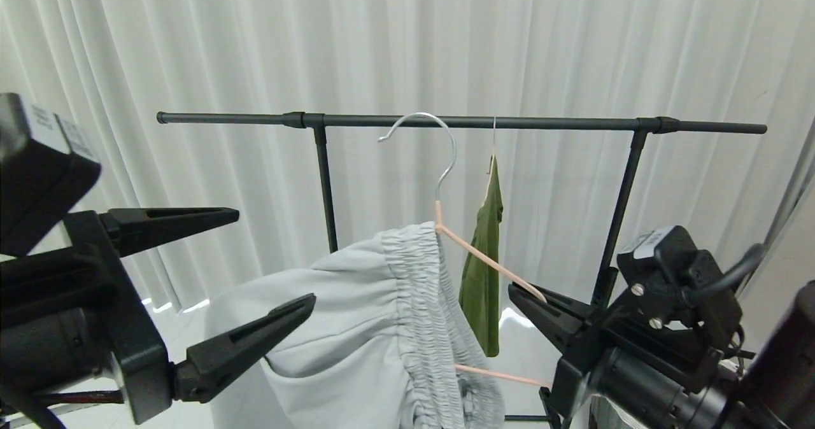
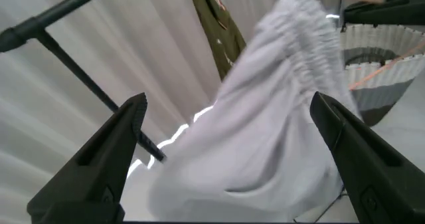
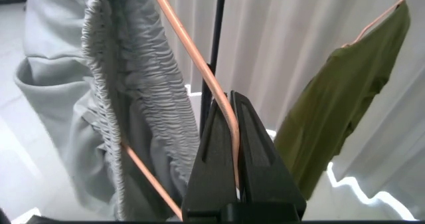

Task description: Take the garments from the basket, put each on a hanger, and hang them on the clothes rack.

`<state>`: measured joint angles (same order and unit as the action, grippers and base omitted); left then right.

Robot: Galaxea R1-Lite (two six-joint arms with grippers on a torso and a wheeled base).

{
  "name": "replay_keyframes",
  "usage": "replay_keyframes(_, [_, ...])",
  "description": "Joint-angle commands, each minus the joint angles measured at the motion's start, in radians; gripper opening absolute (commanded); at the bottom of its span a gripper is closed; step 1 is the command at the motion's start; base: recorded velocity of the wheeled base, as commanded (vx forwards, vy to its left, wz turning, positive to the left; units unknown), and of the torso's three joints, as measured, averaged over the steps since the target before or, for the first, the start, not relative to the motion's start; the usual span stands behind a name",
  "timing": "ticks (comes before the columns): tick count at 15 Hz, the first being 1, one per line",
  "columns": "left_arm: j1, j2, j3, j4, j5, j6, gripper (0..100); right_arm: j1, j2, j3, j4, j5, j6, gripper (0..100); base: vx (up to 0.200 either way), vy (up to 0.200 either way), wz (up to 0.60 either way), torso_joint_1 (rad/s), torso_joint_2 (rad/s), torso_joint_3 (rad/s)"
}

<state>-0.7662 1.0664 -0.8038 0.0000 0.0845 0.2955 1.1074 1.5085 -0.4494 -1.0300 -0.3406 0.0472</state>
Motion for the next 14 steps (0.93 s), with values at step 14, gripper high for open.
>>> replay_keyframes(14, [0.011,0.127,0.132,-0.002,-0.405,-0.001,100,0.129,-0.093,0.161,-0.071,0.003,-0.078,0,0.000,0.000,0.00,0.000,0.00,0.000])
